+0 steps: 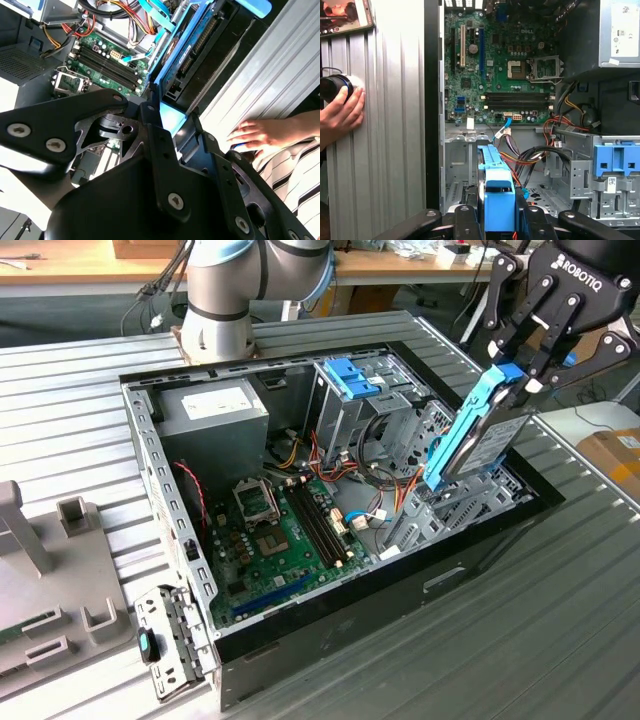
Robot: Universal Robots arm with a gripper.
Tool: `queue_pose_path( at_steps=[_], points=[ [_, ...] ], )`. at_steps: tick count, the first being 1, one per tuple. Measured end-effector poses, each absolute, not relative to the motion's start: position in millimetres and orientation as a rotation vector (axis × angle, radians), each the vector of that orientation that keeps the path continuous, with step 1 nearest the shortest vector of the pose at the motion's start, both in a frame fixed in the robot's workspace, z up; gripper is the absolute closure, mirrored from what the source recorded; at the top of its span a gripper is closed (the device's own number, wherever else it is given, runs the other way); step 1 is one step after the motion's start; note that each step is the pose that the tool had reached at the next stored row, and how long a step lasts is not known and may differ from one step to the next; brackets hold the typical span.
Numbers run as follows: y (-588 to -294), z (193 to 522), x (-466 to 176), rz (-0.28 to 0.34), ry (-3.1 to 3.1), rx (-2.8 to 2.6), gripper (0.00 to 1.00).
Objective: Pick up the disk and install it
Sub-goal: 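Insert the disk into the insertion slot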
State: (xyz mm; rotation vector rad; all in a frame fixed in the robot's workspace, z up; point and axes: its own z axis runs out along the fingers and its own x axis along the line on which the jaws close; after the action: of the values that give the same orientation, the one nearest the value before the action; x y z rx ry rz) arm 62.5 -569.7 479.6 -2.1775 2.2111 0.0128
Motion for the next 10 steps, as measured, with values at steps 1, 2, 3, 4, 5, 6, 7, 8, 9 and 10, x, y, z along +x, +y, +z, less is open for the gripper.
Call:
queue_pose_path(
  at_steps=[1,2,3,4,5,6,7,8,9,10],
  points=[
    [-569.9,479.5,62.6,0.013,2.211,-2.178,0.64],
    [-570.5,479.4,62.7,0.013,2.211,-2.177,0.64],
    [-570.8,479.4,62.8,0.013,2.211,-2.178,0.64],
    [-570.8,479.4,62.8,0.013,2.211,-2.178,0.64],
    [-571.1,479.1,62.8,0.013,2.211,-2.178,0.64],
    [-571.3,478.8,62.8,0.013,2.211,-2.178,0.64],
    [-571.4,478.8,62.8,0.013,2.211,-2.178,0.64],
    [-571.4,478.8,62.8,0.013,2.211,-2.178,0.64],
    [-571.4,478.3,62.8,0.013,2.211,-2.178,0.64],
    [-571.4,478.3,62.8,0.013,2.211,-2.178,0.64]
  ],
)
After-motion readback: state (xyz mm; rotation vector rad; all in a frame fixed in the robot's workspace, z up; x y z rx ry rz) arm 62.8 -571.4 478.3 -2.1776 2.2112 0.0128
